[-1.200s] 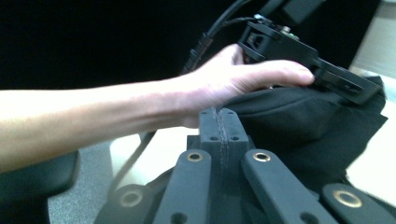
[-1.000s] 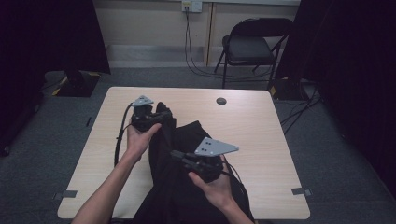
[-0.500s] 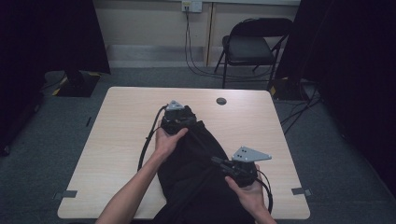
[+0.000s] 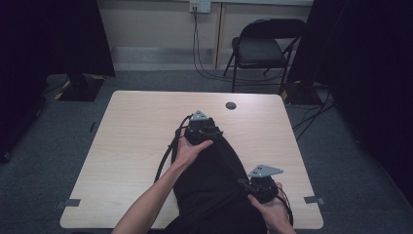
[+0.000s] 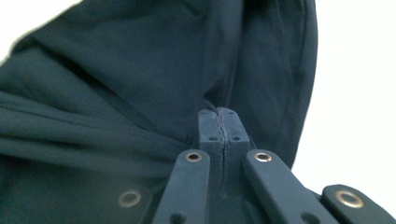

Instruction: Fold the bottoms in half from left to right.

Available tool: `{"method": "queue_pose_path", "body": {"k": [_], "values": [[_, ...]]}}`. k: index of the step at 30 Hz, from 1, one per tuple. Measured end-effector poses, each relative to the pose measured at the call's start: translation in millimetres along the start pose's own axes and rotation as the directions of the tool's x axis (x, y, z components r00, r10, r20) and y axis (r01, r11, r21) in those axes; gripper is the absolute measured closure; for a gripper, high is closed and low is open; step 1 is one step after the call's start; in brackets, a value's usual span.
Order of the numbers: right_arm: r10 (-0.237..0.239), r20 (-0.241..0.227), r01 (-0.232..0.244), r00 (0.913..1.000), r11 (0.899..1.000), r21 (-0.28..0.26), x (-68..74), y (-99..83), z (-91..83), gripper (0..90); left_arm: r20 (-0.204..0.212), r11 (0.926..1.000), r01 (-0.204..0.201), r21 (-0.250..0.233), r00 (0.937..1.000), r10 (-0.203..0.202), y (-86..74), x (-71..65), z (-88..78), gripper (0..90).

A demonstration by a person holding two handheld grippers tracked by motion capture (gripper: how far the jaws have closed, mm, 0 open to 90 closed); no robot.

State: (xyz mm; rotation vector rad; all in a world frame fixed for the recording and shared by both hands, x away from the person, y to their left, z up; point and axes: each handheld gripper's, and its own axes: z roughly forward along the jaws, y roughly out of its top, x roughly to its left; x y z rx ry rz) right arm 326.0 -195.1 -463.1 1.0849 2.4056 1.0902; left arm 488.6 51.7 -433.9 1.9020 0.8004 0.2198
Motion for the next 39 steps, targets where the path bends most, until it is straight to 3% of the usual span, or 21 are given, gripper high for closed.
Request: {"method": "queue_pose_path", "body": {"k": [1, 4, 5, 8, 9, 12, 14, 15, 16, 17, 20, 22, 24, 26, 27, 29, 30, 33, 35, 39], "values": [[0.0, 0.0, 0.0, 1.0, 1.0, 0.0, 0.0, 0.0, 0.0, 90.0, 0.0, 1.0, 0.0, 0.0, 1.0, 0.0, 0.0, 0.0, 0.0, 52.6], [-0.007, 0.011, 0.007, 0.9999, 1.0, 0.023, -1.8, -6.4, -5.3, 89.9, -0.003, 0.9997, -0.026, -0.004, 0.9997, 0.026, -3.7, -1.2, -20.6, 50.6], [-0.014, 0.018, 0.014, 0.9997, 0.999, 0.033, -1.2, -7.9, -5.5, 90.0, -0.018, 0.9993, -0.022, -0.029, 0.9996, 0.022, -7.1, 1.2, -34.5, 48.0], [-0.009, 0.018, 0.008, 0.9998, 0.998, 0.058, -1.2, -10.9, -4.4, 89.9, -0.029, 0.999, -0.013, -0.042, 0.9995, 0.012, -8.9, 5.5, -46.1, 45.3], [-0.007, 0.025, 0.005, 0.9997, 0.997, 0.076, -0.4, -12.0, -4.2, 90.0, -0.054, 0.9981, -0.01, -0.06, 0.9985, 0.006, -10.5, 10.9, -57.7, 44.4], [-0.009, 0.031, 0.006, 0.9995, 0.996, 0.088, -0.3, -12.5, -4.7, 89.9, -0.06, 0.9984, 0.011, -0.056, 0.9981, -0.014, -15.8, 15.9, -68.2, 44.5], [-0.004, 0.042, 0.0, 0.9991, 0.995, 0.096, -3.8, -15.6, -7.1, 88.1, -0.066, 0.9995, 0.0, -0.031, 0.9978, -0.002, -28.2, 18.0, -76.5, 53.1], [0.01, 0.051, -0.014, 0.9987, 0.996, 0.092, -6.1, -16.2, -7.9, 87.4, -0.077, 0.9996, -0.018, 0.02, 0.9968, 0.019, -40.8, 18.5, -81.9, 56.5], [0.01, 0.051, -0.014, 0.9987, 0.996, 0.092, -6.1, -16.2, -7.9, 87.4, -0.077, 0.9996, -0.018, 0.02, 0.9968, 0.019, -40.8, 18.5, -81.9, 62.0], [0.03, 0.062, -0.034, 0.9976, 0.996, 0.079, -11.0, -15.1, -9.7, 87.8, -0.054, 0.9991, -0.011, 0.042, 0.9984, 0.013, -52.4, 18.1, -87.3, 66.0], [0.035, 0.075, -0.04, 0.9966, 0.997, 0.061, -12.7, -12.6, -12.0, 87.9, -0.033, 0.9969, -0.009, 0.078, 0.9994, 0.011, -61.7, 14.0, -89.9, 76.2], [0.035, 0.084, -0.04, 0.9958, 0.998, 0.053, -13.9, -10.6, -13.1, 86.7, -0.001, 0.992, -0.037, 0.121, 0.9993, 0.037, -69.8, 6.0, -90.9, 77.8], [0.064, 0.11, -0.068, 0.9918, 0.997, 0.03, -18.6, -9.6, -14.9, 78.2, -0.012, 0.9855, -0.057, 0.16, 0.9982, 0.06, -80.5, -0.2, -91.2, 78.1], [0.082, 0.085, -0.082, 0.993, 0.997, -0.002, -21.4, -5.7, -12.5, 67.8, 0.003, 0.9837, -0.029, 0.178, 0.9996, 0.029, -87.9, -0.6, -88.4, 74.5], [0.075, 0.091, -0.075, 0.993, 0.997, 0.004, -21.1, -4.0, -8.6, 65.4, 0.003, 0.9817, -0.034, 0.187, 0.9994, 0.034, -91.6, -0.3, -85.8, 72.7], [0.072, 0.077, -0.073, 0.9945, 0.997, 0.018, -21.5, -1.5, 0.9, 61.5, -0.024, 0.9685, -0.051, 0.244, 0.998, 0.059, -102.7, 1.8, -74.6, 70.0], [0.065, 0.079, -0.067, 0.9947, 0.997, 0.026, -20.8, -0.4, 4.9, 60.2, -0.021, 0.9732, -0.048, 0.225, 0.9983, 0.054, -105.1, 2.4, -72.6, 69.8], [0.032, 0.079, -0.035, 0.9964, 0.999, 0.036, -20.6, 3.0, 15.5, 58.7, -0.071, 0.9668, -0.087, 0.24, 0.9917, 0.107, -105.4, 0.8, -65.9, 68.3], [0.031, 0.087, -0.035, 0.9957, 0.999, 0.042, -20.5, 4.1, 18.0, 57.6, -0.087, 0.9683, -0.098, 0.23, 0.9889, 0.12, -105.8, 0.8, -64.0, 68.7], [-0.022, 0.072, 0.024, 0.9972, 0.999, -0.033, -4.4, 13.0, 14.4, 54.8, -0.118, 0.9696, -0.12, 0.213, 0.9819, 0.148, -104.7, 9.7, -60.2, 73.3]]}}
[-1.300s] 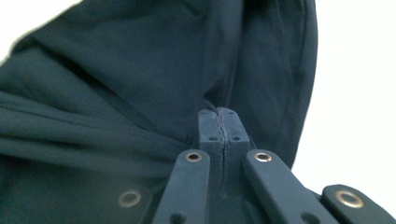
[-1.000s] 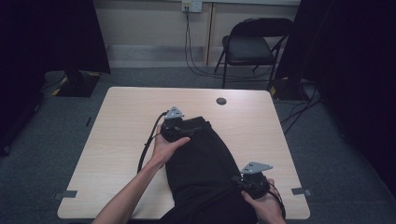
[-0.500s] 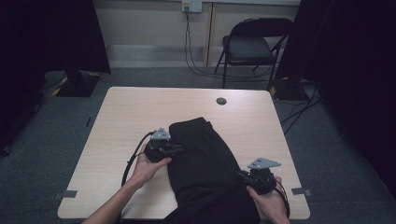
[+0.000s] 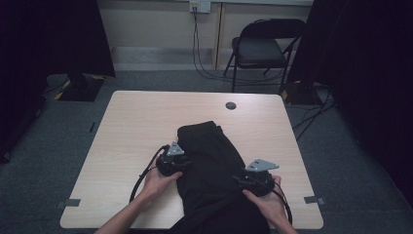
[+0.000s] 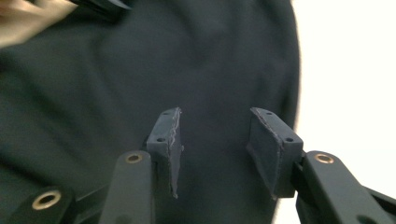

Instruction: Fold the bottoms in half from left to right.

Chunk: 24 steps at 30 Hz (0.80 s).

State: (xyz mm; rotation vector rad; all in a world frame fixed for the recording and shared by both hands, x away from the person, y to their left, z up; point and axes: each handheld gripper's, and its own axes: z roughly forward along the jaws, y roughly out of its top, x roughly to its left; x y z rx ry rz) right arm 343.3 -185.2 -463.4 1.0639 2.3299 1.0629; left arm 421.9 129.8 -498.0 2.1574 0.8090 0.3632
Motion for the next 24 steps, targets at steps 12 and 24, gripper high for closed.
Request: {"method": "queue_pose_path", "body": {"k": [12, 24], "values": [[-0.105, -0.245, 0.119, 0.9639, 0.992, 0.043, 67.5, 21.5, 49.0, 53.3, -0.093, 0.9981, 0.058, -0.02, 0.9939, -0.06, 6.5, 27.7, 9.7, 75.0], [-0.094, -0.225, 0.109, 0.9698, 0.992, 0.056, 56.4, 7.5, 29.2, 50.3, -0.089, 0.9895, 0.145, 0.007, 0.9857, -0.143, 18.7, 51.0, 3.8, 66.7]]}}
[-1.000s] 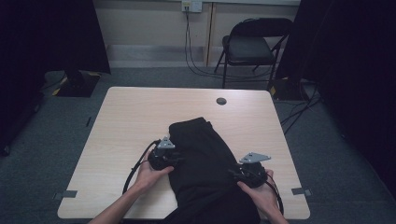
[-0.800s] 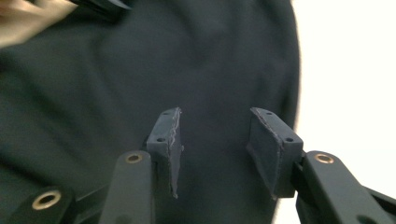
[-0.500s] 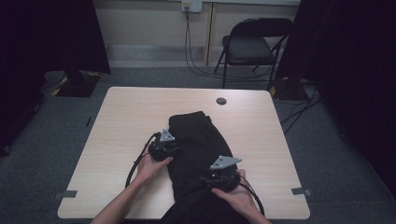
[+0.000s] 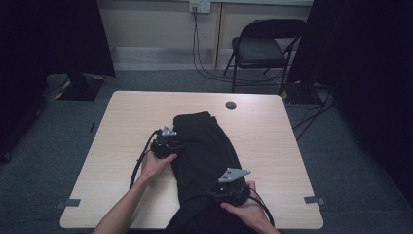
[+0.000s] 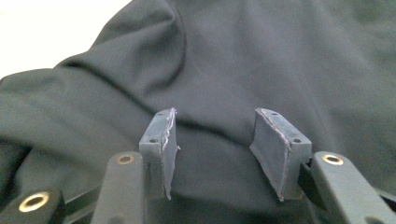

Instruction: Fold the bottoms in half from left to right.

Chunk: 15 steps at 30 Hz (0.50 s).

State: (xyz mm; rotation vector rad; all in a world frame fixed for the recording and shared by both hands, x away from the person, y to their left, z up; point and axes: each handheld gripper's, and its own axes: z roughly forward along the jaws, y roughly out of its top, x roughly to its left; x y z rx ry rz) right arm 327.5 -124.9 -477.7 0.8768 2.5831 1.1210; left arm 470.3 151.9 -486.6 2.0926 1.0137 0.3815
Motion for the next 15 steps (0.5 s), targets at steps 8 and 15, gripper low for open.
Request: {"method": "queue_pose_path", "body": {"k": [8, 15], "values": [[-0.017, -0.097, 0.016, 0.9952, 1.0, -0.018, 15.0, -9.6, -13.2, 50.0, 0.115, 0.9979, -0.058, -0.029, 0.9915, 0.061, -9.8, -27.2, -44.4, 66.8], [-0.069, -0.152, 0.07, 0.986, 0.998, 0.001, 28.5, -8.7, -3.4, 48.3, 0.114, 0.9958, -0.088, 0.025, 0.9899, 0.084, -34.8, -38.5, -40.4, 60.4]]}}
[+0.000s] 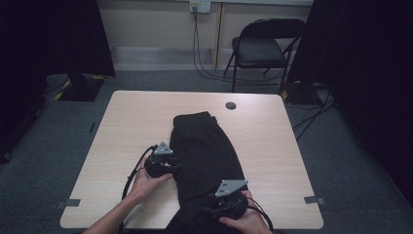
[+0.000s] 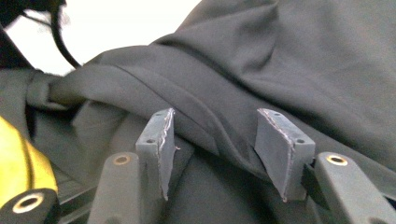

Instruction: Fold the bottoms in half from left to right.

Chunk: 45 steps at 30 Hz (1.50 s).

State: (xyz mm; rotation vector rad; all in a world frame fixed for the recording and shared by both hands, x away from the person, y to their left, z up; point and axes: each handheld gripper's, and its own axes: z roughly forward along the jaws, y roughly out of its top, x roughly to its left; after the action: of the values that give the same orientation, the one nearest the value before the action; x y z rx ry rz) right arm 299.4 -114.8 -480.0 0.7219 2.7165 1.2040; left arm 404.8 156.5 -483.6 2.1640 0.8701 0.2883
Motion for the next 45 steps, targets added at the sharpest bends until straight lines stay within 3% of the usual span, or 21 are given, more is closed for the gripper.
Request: {"method": "queue_pose_path", "body": {"k": [1, 2, 3, 5, 6, 13, 15, 19, 22, 24, 25, 26, 30, 33, 35, 38, 39, 41, 42, 43, 45], "values": [[-0.006, 0.022, 0.005, 0.9997, 1.0, 0.005, 0.3, -0.4, 2.9, 50.6, -0.015, 0.9998, -0.012, 0.019, 0.9998, 0.012, -1.7, -0.1, 3.8, 59.0], [-0.003, 0.024, 0.003, 0.9997, 1.0, 0.016, -2.2, -0.4, 7.4, 72.2, -0.056, 0.9988, -0.045, 0.02, 0.9974, 0.046, -4.5, -1.5, 9.7, 58.3], [-0.003, 0.024, 0.003, 0.9997, 1.0, 0.016, -2.2, -0.4, 7.4, 72.2, -0.056, 0.9988, -0.045, 0.02, 0.9974, 0.046, -4.5, -1.5, 9.7, 59.3], [-0.028, 0.034, 0.028, 0.999, 1.0, -0.006, -2.9, 1.3, 3.6, 89.4, -0.082, 0.9989, -0.038, 0.026, 0.9958, 0.04, -1.0, -0.2, 12.5, 59.3], [-0.012, 0.019, 0.012, 0.9998, 0.999, -0.033, -6.2, 1.9, -3.3, 90.0, -0.084, 0.9992, -0.032, 0.023, 0.9959, 0.034, -0.6, 1.2, 13.4, 59.3], [0.011, 0.055, -0.008, 0.9984, 0.998, -0.056, -14.8, -8.0, -34.6, 90.0, -0.174, 0.9998, -0.015, 0.015, 0.9845, 0.017, 8.9, 18.3, 22.2, 60.8], [0.052, 0.088, -0.044, 0.9948, 0.996, -0.083, -22.8, -19.7, -55.1, 90.0, -0.191, 0.9997, -0.011, 0.021, 0.9814, 0.015, 14.4, 25.1, 26.5, 60.9], [0.099, 0.153, -0.086, 0.9833, 0.992, -0.087, -32.8, -38.7, -77.4, 90.0, -0.193, 0.9999, -0.003, 0.013, 0.9813, 0.006, 17.0, 29.0, 29.9, 60.9], [0.103, 0.159, -0.093, 0.9818, 0.993, -0.065, -34.7, -44.9, -77.7, 90.0, -0.177, 0.9991, 0.04, 0.014, 0.9835, -0.036, 19.6, 33.1, 31.3, 60.5], [0.094, 0.163, -0.086, 0.9821, 0.995, -0.056, -33.9, -43.7, -74.7, 88.9, -0.171, 0.999, 0.042, 0.014, 0.9844, -0.039, 19.6, 33.5, 31.4, 59.9], [0.095, 0.17, -0.086, 0.9809, 0.994, -0.061, -32.9, -41.4, -72.8, 82.3, -0.168, 0.9992, 0.037, 0.012, 0.9851, -0.034, 19.4, 33.9, 31.4, 59.9], [0.095, 0.164, -0.08, 0.9819, 0.993, -0.091, -32.6, -35.3, -72.1, 65.6, -0.158, 0.9994, 0.033, 0.011, 0.9869, -0.03, 18.7, 36.2, 30.6, 59.6], [0.108, 0.175, -0.086, 0.9787, 0.988, -0.13, -38.5, -25.5, -72.0, 61.0, -0.157, 0.9995, 0.03, 0.008, 0.9872, -0.028, 18.2, 35.0, 30.7, 58.2], [0.14, 0.22, -0.105, 0.9655, 0.981, -0.161, -60.6, -5.1, -56.3, 59.0, -0.157, 0.9997, 0.025, 0.005, 0.9873, -0.024, 17.4, 33.3, 30.9, 58.2], [0.149, 0.224, -0.116, 0.9632, 0.981, -0.156, -69.3, -0.1, -49.4, 58.2, -0.162, 0.9996, 0.029, -0.003, 0.9864, -0.029, 16.1, 32.7, 30.7, 57.9], [0.157, 0.303, -0.129, 0.94, 0.986, -0.108, -103.8, 15.8, -20.7, 52.8, -0.155, 0.9997, 0.024, -0.009, 0.9876, -0.025, 15.2, 31.8, 30.9, 57.7], [0.157, 0.303, -0.129, 0.94, 0.986, -0.108, -103.8, 15.8, -20.7, 52.8, -0.156, 0.9998, 0.019, -0.011, 0.9876, -0.021, 14.8, 32.4, 30.6, 57.7], [0.175, 0.335, -0.151, 0.9259, 0.984, -0.097, -119.3, 21.7, -8.9, 50.9, -0.151, 0.9998, 0.013, -0.017, 0.9885, -0.016, 13.7, 32.8, 30.3, 57.6], [0.179, 0.382, -0.164, 0.9066, 0.984, -0.07, -132.6, 23.5, 2.6, 52.0, -0.144, 0.9995, 0.019, -0.024, 0.9893, -0.022, 12.4, 31.8, 30.0, 57.6], [0.179, 0.382, -0.164, 0.9066, 0.984, -0.07, -132.6, 23.5, 2.6, 52.0, -0.144, 0.9995, 0.019, -0.024, 0.9893, -0.022, 12.4, 31.8, 30.0, 57.6], [0.186, 0.403, -0.187, 0.8963, 0.982, -0.037, -142.2, 18.6, 14.0, 56.9, -0.131, 0.9997, 0.013, -0.02, 0.9913, -0.016, 10.7, 29.9, 27.9, 57.5]]}}
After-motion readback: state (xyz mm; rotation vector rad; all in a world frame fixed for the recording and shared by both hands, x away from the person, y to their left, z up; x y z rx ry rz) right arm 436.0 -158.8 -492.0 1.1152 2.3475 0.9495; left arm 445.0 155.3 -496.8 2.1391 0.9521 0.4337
